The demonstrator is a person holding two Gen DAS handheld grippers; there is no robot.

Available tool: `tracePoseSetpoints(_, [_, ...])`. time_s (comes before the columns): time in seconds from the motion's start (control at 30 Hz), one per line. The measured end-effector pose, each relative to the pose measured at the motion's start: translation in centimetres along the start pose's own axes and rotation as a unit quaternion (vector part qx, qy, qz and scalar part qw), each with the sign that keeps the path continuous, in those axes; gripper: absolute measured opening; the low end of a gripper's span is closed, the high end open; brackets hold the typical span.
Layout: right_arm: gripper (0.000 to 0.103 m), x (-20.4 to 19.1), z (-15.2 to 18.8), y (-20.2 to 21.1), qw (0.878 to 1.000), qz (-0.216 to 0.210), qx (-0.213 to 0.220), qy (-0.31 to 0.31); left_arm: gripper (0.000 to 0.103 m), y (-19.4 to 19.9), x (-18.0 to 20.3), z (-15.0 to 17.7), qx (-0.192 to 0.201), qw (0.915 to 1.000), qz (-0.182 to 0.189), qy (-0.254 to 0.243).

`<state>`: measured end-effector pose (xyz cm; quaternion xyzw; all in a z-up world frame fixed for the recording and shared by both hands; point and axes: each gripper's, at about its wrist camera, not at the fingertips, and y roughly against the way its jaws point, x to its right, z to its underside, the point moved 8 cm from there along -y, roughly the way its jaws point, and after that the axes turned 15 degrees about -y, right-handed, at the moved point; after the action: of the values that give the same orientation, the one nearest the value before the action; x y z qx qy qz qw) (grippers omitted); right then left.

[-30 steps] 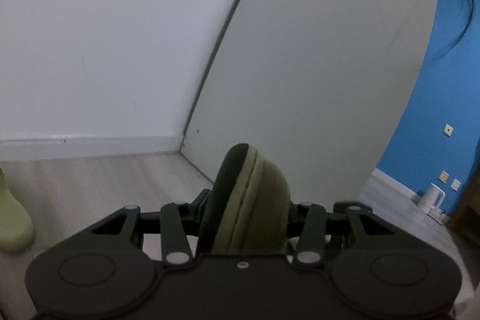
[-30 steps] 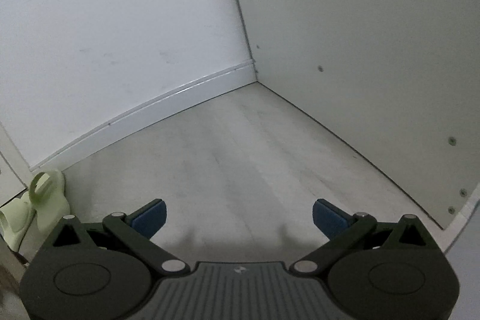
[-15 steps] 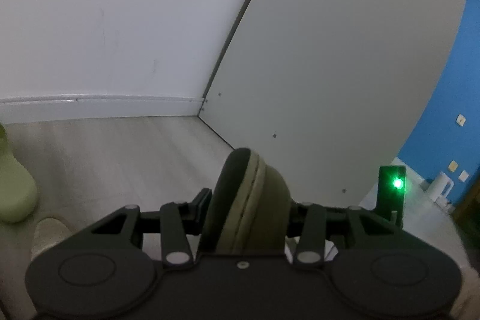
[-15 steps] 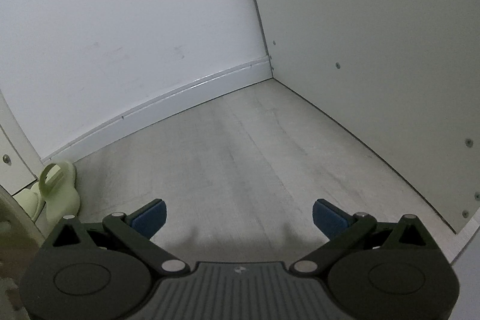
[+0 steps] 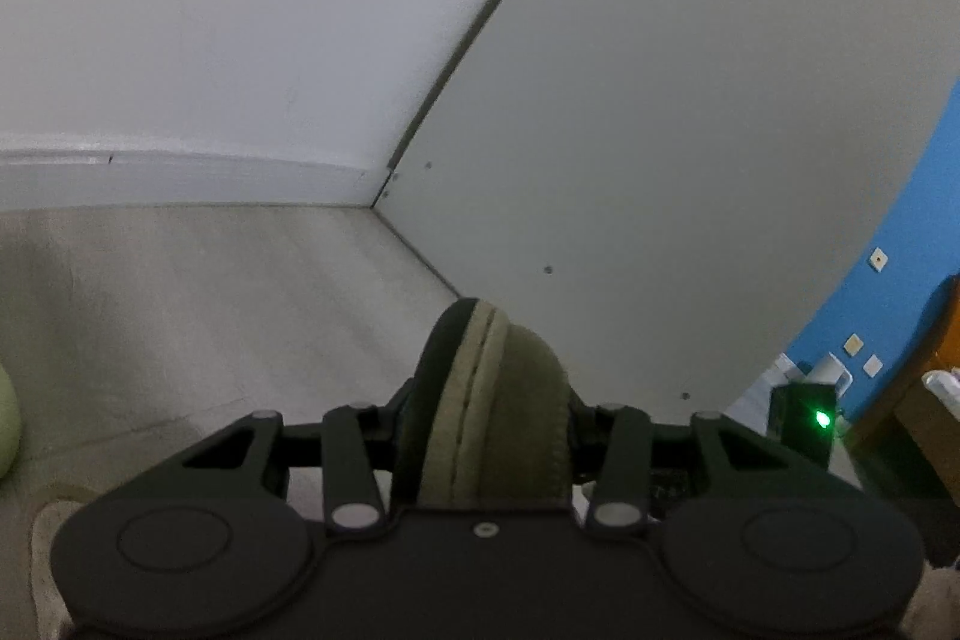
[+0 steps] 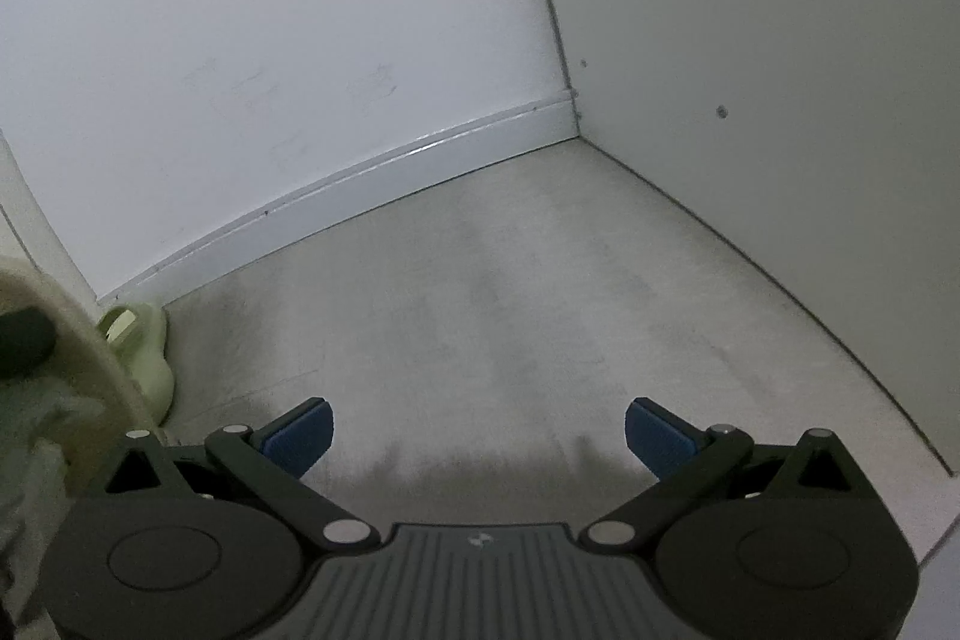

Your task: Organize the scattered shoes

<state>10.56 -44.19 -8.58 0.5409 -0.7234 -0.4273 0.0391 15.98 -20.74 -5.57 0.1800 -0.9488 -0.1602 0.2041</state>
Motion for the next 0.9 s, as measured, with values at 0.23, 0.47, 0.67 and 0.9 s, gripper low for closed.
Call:
tracePoseSetpoints(0.23, [0.103, -0.7, 0.1, -2.7, 1.0, 0.002, -0.022, 0.006, 0.044, -3.4, -8.0, 2.0, -0.051, 0.9884, -0.01, 0.143])
tracePoseSetpoints(0.47, [0.103, -2.4, -0.1, -6.0, 0.999, -0.001, -0.035, 0.012, 0.045, -4.8, -10.6, 4.0, -0.095, 0.9801, 0.006, 0.174])
tracePoseSetpoints(0.67, [0.103, -3.6, 0.1, -7.5, 0.999, -0.006, -0.039, 0.016, 0.045, -5.6, -13.1, 5.8, -0.124, 0.9678, 0.021, 0.218])
tracePoseSetpoints(0.9, [0.103, -5.1, 0.4, -7.9, 0.999, -0.016, -0.041, 0.027, 0.047, -4.8, -14.8, 7.8, -0.131, 0.9557, 0.01, 0.264])
